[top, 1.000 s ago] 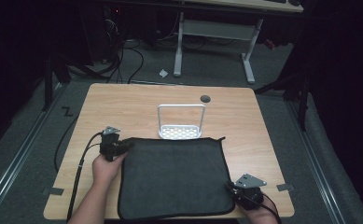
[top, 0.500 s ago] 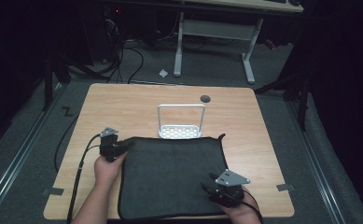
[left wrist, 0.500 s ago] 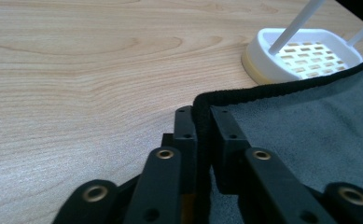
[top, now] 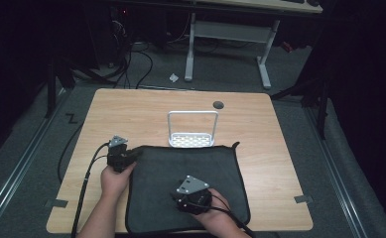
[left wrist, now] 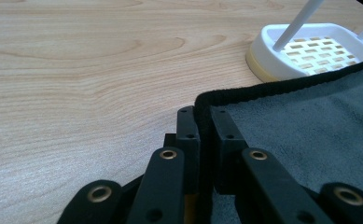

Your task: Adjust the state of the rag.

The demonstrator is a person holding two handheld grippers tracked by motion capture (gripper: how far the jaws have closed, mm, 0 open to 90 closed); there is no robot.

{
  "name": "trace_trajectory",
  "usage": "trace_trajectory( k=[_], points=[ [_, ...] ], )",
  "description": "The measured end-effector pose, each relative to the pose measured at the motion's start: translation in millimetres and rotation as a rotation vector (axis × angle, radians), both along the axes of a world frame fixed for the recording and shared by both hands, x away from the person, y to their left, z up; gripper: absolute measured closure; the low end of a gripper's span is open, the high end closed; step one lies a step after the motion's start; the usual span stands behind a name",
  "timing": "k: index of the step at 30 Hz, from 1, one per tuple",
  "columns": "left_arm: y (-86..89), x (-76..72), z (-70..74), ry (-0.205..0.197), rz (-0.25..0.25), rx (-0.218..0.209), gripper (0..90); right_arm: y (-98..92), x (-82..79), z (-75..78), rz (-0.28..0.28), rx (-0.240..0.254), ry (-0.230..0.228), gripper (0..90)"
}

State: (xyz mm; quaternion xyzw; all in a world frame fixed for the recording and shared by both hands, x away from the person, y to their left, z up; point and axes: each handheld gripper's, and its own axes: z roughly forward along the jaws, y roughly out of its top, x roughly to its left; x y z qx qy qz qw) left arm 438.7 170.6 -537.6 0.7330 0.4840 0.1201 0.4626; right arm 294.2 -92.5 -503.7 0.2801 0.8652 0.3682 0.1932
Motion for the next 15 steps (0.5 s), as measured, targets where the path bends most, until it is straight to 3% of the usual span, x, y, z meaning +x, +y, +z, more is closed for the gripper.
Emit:
trace_trajectory(
  k=[10,12,15],
  points=[
    [0.2,-1.0,0.0,-0.003,-0.009,-0.003,83.5,64.2,4.1,-13.1,0.087,0.025,0.068,43.0],
    [0.2,-1.0,0.1,0.000,-0.007,0.000,83.5,75.0,4.5,-15.4,0.109,0.025,0.084,47.3],
    [0.1,-1.1,0.1,0.001,-0.007,0.000,83.5,84.8,3.2,-17.3,0.131,0.019,0.085,46.8]
  ],
)
